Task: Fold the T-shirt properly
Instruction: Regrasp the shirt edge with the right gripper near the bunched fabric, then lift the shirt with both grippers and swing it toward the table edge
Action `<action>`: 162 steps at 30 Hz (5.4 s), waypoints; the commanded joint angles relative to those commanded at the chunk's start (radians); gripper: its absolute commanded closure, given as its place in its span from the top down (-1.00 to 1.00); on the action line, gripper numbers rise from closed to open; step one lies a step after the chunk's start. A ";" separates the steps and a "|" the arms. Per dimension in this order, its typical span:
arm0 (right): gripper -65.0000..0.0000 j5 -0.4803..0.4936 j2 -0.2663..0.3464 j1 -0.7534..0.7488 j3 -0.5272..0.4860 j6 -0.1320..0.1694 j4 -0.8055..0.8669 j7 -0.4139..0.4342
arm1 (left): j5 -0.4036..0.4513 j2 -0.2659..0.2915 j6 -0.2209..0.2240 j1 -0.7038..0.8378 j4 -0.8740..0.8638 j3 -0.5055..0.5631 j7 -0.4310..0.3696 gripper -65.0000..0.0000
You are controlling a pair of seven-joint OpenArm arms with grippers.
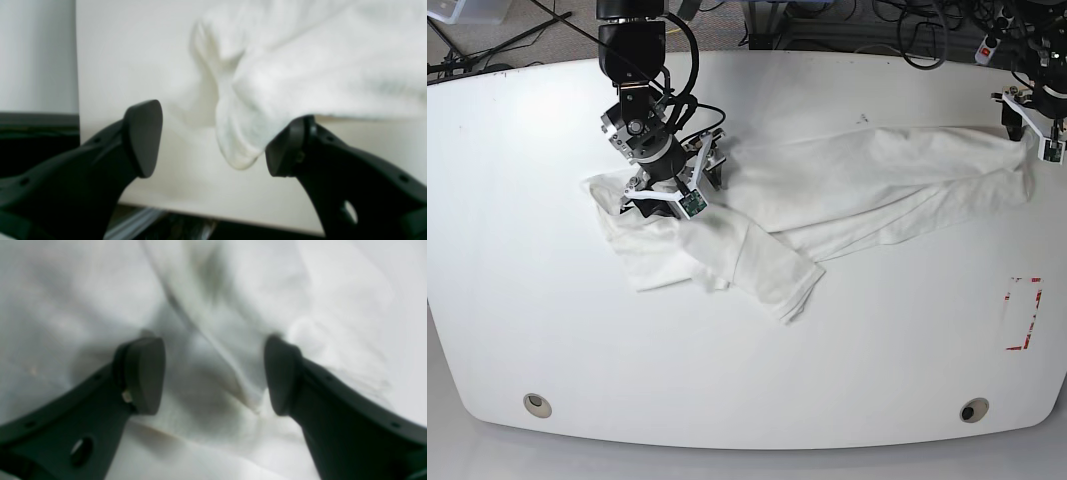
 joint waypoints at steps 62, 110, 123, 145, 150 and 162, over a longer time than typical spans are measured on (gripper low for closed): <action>-1.00 0.005 0.035 0.035 -0.008 -0.048 0.087 -0.064 | -0.420 -0.127 -0.098 -0.299 -0.244 -0.224 0.319 0.73; -1.00 0.008 0.035 0.037 -0.008 -0.049 0.083 -0.064 | -0.255 -0.120 -0.084 -0.704 -0.896 -0.261 0.356 0.09; -1.00 0.006 0.035 0.035 -0.008 -0.049 0.095 -0.064 | -0.256 -0.100 -0.091 -0.706 -0.884 -0.218 0.354 -1.00; -1.00 0.006 0.072 0.422 -0.008 -0.046 0.207 -0.226 | -0.255 -0.144 -0.091 -0.790 -0.338 -0.060 0.359 -1.00; -1.00 0.005 0.077 0.582 -0.008 -0.037 0.203 -0.272 | -0.256 -0.195 -0.091 -0.891 -0.311 -0.034 0.419 -1.00; -1.00 0.000 0.087 0.965 -0.008 0.074 0.201 -0.408 | -0.255 -0.267 -0.084 -1.260 -0.259 0.012 0.509 -1.00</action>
